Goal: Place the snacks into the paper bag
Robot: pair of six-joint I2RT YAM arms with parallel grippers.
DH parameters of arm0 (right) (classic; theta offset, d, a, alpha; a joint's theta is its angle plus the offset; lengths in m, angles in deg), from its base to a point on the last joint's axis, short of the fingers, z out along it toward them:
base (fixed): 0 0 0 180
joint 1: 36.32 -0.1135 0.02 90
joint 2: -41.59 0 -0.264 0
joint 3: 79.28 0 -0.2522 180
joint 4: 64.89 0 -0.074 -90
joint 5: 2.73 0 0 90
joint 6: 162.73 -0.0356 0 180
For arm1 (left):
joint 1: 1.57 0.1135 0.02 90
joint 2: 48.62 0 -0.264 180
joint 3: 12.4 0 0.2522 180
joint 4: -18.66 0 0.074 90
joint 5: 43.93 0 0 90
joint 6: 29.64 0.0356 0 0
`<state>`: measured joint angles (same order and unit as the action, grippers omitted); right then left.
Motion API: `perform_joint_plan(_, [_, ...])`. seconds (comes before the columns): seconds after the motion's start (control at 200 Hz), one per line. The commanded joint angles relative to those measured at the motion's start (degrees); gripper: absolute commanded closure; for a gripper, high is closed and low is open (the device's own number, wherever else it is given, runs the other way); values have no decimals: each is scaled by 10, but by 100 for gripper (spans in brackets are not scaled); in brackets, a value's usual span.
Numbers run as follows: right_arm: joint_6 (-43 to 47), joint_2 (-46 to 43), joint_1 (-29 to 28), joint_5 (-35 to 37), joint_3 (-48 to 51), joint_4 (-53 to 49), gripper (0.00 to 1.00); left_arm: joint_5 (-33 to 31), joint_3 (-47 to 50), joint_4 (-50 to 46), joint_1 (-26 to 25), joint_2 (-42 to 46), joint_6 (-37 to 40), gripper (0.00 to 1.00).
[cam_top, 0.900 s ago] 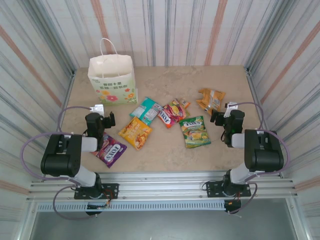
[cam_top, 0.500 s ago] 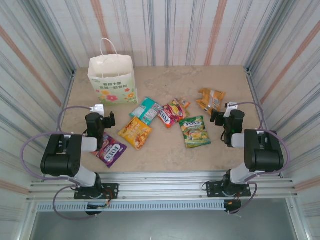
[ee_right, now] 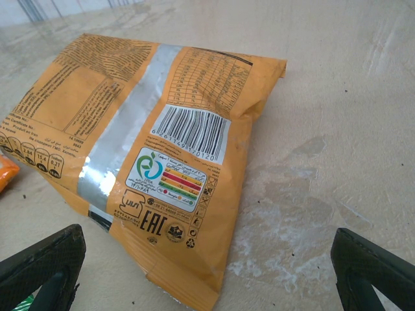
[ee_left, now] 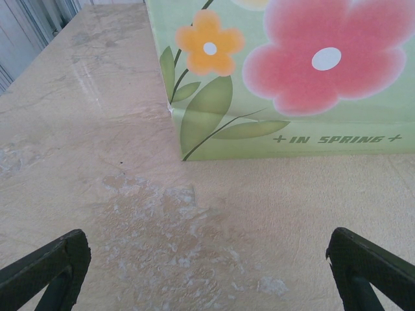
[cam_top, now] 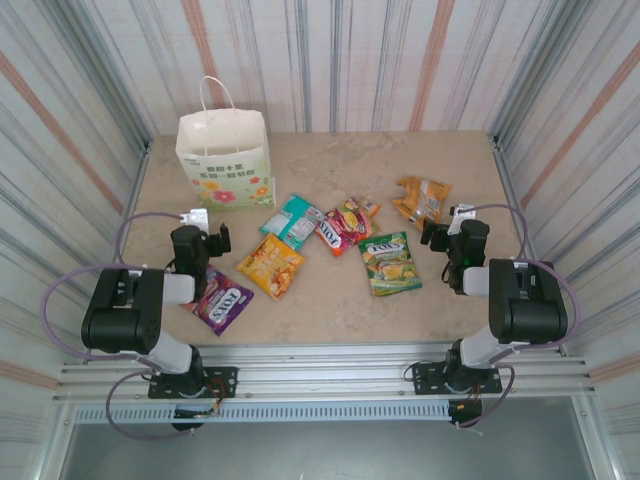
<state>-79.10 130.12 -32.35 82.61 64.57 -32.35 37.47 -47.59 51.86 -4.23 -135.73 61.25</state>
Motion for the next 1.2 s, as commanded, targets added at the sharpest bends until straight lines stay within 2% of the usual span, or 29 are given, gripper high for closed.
perform_joint_plan(0.0, [13, 0, -4, 8, -5, 8, 1, -5, -10, 2, -3, 7, 9, 1])
perform_joint_plan(0.456, [12, -4, -3, 7, -4, 13, 1, 12, -8, 3, 5, 10, 7, 1])
perform_joint_plan(0.521, [11, -24, -2, 7, -17, -23, 1, 14, -20, -20, 4, 21, 9, 1])
perform_joint_plan(0.601, [10, -70, 0, -2, -54, -126, 1, 13, -60, -133, -3, 64, 12, 2])
perform_joint_plan(0.676, [-6, -110, 1, -4, -92, -228, 1, 9, -99, -247, -4, 101, -19, 2])
perform_joint_plan(0.721, [-22, -132, 3, -11, -116, -283, 1, 20, -114, -302, -5, 125, -37, 5])
perform_joint_plan(0.822, [-92, -176, 4, -18, -184, -426, 1, 28, -139, -416, -19, 185, -71, 10])
perform_joint_plan(0.887, [-130, -200, 8, -62, -226, -508, 1, 27, -154, -487, -38, 226, -91, 12])
perform_joint_plan(1.017, [-180, -235, 5, -162, -263, -575, 1, 55, -205, -611, -84, 289, -124, 18])
perform_joint_plan(1.197, [-229, -241, -8, -143, -305, -689, 1, 119, -292, -708, -134, 283, -163, 27])
